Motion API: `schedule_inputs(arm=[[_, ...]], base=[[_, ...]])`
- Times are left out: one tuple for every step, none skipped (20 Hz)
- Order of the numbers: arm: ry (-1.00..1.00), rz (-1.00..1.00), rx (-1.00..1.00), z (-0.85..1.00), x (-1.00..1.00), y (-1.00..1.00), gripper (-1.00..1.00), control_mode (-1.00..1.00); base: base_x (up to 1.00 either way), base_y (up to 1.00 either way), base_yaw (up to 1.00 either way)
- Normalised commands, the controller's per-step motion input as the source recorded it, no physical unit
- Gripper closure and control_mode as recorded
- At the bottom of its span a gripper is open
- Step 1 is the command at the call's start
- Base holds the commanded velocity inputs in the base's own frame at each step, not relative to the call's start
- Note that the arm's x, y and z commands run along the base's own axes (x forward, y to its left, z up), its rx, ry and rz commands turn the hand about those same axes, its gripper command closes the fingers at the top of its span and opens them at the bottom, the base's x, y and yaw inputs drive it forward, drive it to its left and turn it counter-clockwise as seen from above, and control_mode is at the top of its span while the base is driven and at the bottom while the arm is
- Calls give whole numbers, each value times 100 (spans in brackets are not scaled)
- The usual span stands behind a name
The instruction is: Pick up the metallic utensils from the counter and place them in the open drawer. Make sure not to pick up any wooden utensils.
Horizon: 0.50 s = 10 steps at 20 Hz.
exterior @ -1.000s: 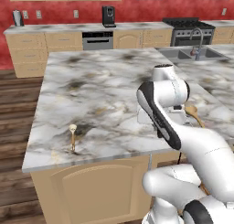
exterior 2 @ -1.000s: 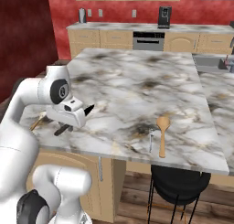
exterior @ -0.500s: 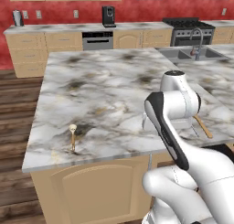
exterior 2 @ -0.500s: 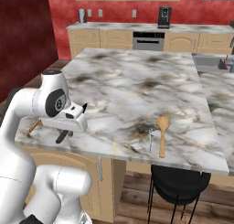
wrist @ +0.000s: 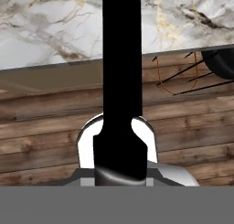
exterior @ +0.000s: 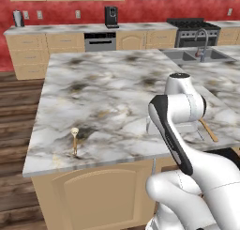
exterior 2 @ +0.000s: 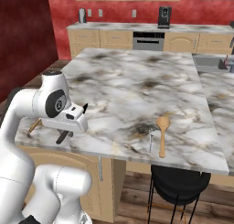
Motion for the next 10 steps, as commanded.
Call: schedule_inputs(arm=[[0, 0, 0, 0, 0, 0, 100, -100], [0, 0, 0, 0, 0, 0, 100, -100], [0, 0, 0, 0, 0, 0, 100, -100], [0, 0, 0, 0, 0, 0, 100, -100], [0, 0, 0, 0, 0, 0, 100, -100], [0, 0, 0, 0, 0, 0, 100, -100], [0, 0, 0, 0, 0, 0, 100, -100], [0, 0, 0, 0, 0, 0, 100, -100], [0, 0, 0, 0, 0, 0, 100, -100], [0, 0, 0, 0, 0, 0, 100, -100]], base=[[0, 0, 0], [0, 0, 0], [0, 0, 0], [0, 0, 0], [0, 0, 0], [0, 0, 0], [0, 0, 0], [0, 0, 0], [0, 0, 0], [0, 0, 0]])
